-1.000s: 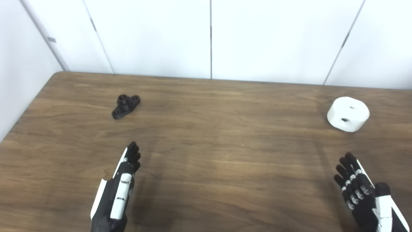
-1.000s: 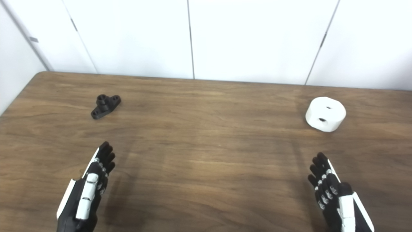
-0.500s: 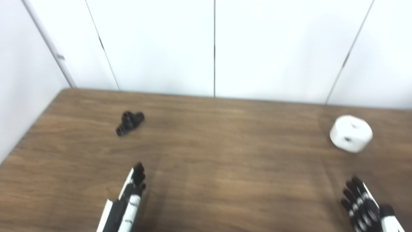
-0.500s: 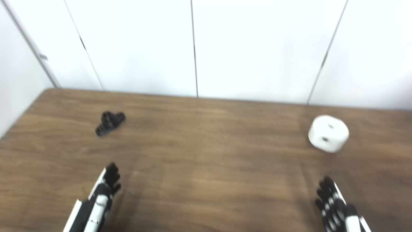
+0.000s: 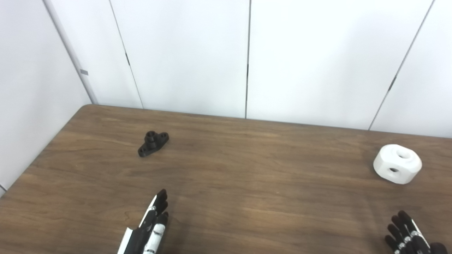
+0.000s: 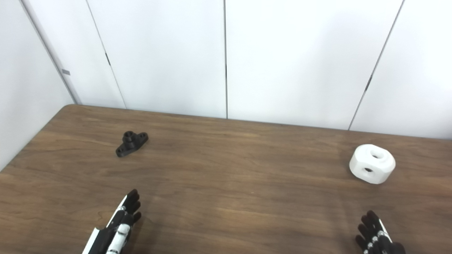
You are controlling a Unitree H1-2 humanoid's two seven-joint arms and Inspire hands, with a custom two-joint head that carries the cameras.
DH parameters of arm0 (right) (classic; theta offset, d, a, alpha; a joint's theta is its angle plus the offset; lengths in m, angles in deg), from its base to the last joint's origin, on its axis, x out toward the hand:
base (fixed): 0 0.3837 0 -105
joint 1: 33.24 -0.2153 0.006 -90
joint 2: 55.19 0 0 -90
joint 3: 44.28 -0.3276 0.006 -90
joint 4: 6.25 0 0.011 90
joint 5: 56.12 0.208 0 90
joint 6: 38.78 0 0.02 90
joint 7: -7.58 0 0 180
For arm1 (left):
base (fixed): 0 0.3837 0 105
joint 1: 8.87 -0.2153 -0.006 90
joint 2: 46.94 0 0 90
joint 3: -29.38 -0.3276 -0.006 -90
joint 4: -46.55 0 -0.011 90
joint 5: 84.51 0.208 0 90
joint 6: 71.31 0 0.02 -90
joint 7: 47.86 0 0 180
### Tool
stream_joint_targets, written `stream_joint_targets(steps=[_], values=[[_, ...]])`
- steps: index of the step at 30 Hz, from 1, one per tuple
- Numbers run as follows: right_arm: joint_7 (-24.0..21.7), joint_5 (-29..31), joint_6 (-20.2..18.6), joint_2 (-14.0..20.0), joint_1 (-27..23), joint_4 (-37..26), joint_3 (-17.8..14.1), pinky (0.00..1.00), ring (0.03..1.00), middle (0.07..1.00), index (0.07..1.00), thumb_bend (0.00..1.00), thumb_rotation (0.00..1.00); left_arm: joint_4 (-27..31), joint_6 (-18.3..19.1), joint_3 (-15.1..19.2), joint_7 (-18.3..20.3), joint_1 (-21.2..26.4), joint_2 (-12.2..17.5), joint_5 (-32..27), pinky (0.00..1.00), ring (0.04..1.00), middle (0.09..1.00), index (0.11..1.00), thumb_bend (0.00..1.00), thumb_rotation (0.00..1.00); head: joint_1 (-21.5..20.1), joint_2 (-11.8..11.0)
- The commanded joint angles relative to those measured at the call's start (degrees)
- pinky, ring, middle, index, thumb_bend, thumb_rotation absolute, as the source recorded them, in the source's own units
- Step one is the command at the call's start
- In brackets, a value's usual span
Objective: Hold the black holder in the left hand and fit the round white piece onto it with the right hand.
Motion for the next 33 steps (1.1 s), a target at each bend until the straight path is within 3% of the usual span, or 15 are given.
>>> stream_joint_targets(steps=[1,6,8,10,13,18,21,25,29,33], values=[[-0.19,0.78,0.94,0.83,-0.04,-1.79,-0.82,1.00,1.000,1.000,1.000,0.60,1.00,2.41,-0.89,-0.57,-0.84,-0.68,-3.55,1.16,0.98,0.999,0.993,0.986,0.44,0.76,0.08,0.23],[0.18,0.91,-0.06,1.04,0.57,-2.63,-1.35,1.00,1.000,1.000,1.000,0.62,1.00,4.54,1.28,-0.68,-0.76,-1.44,-2.79,1.51,1.00,1.000,1.000,0.996,0.48,0.63,0.42,0.61],[0.26,1.03,-0.27,1.07,0.71,-2.72,-1.57,1.00,1.000,1.000,1.000,0.63,1.00,5.46,0.81,-0.22,-0.54,-1.22,-1.81,3.12,0.99,1.000,1.000,0.998,0.49,0.49,0.72,0.70],[0.18,1.17,-0.31,1.12,0.78,-2.54,-1.74,1.00,1.000,1.000,1.000,0.63,1.00,6.62,1.23,0.64,-0.91,-0.62,-1.25,5.84,0.94,0.973,0.987,0.987,0.57,0.34,1.00,0.85],[0.01,1.29,0.06,1.18,0.89,-2.07,-1.97,1.00,1.000,1.000,1.000,0.63,1.00,8.47,3.38,2.24,-1.49,0.50,-1.03,9.27,0.91,0.939,0.966,0.960,0.68,0.23,1.13,0.89],[-0.14,1.38,-0.13,1.35,1.03,-1.74,-2.25,1.00,1.000,1.000,1.000,0.61,1.00,11.70,9.98,5.32,-2.03,4.20,-0.34,16.26,0.88,0.901,0.919,0.917,0.77,0.16,1.78,1.04],[-0.06,1.36,-0.12,1.32,1.08,-1.52,-2.35,1.00,1.000,1.000,1.000,0.60,1.00,12.15,15.26,7.49,-2.98,8.21,-0.13,21.34,0.88,0.902,0.899,0.894,0.79,0.13,1.78,1.04],[-0.16,1.16,0.32,1.40,1.16,-1.01,-2.43,1.00,1.000,1.000,1.000,0.59,1.00,12.18,18.94,9.10,-2.26,12.14,1.68,25.24,0.90,0.914,0.902,0.896,0.76,0.13,2.26,1.06],[-0.40,1.41,0.65,1.39,0.87,-0.27,-2.42,1.00,1.000,1.000,1.000,0.58,1.00,13.92,25.05,9.80,0.96,16.62,4.98,30.95,0.91,0.920,0.916,0.907,0.73,0.21,2.26,1.09],[-0.05,0.90,0.14,1.35,0.84,-0.63,-2.24,1.00,1.000,1.000,1.000,0.58,1.00,14.93,28.90,10.32,4.05,19.66,7.50,34.47,0.89,0.930,0.931,0.914,0.73,0.27,2.26,1.09]])
